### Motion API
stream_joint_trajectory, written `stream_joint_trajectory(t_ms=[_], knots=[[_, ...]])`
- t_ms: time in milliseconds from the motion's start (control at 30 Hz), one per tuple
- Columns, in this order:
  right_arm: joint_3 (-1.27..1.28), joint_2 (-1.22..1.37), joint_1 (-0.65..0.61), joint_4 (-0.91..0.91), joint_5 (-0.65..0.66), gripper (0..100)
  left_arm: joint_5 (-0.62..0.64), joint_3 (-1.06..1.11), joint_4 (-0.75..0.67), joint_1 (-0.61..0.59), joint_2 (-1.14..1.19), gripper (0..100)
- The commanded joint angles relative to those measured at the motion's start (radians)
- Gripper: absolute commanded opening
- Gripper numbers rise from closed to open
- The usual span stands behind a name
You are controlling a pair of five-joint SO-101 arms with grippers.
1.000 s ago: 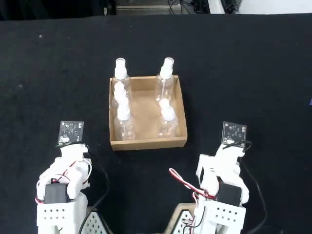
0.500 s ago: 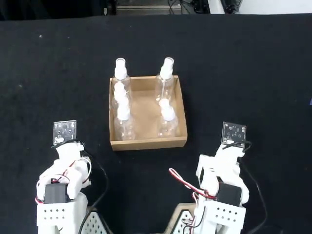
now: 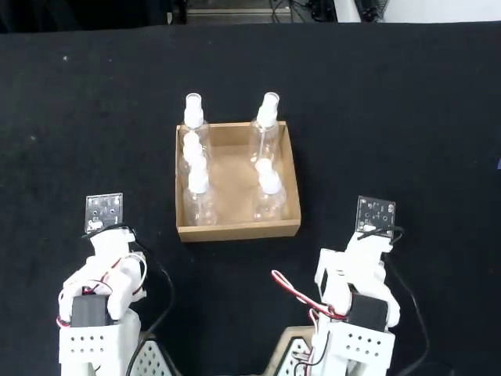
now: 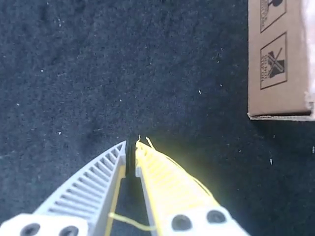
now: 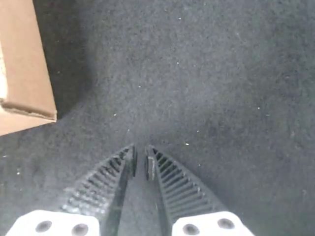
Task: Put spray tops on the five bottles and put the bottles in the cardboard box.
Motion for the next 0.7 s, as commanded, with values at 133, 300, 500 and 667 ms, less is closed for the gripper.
stream_joint_trajectory(t_ms=[133,300,500,667], knots=[[-0.004,-0.099,-0.054,0.005,0.000,1.1,0.011,0.021,0.008,-0.002,-0.008,3],[-0.004,-0.099,-0.249,0.005,0.000,1.1,0.011,0.021,0.008,-0.002,-0.008,3],[-0.004,-0.099,-0.324,0.005,0.006,1.1,0.011,0.021,0.008,-0.002,-0.008,3],[-0.004,-0.099,-0.273,0.005,0.006,1.1,0.011,0.021,0.008,-0.002,-0.008,3]])
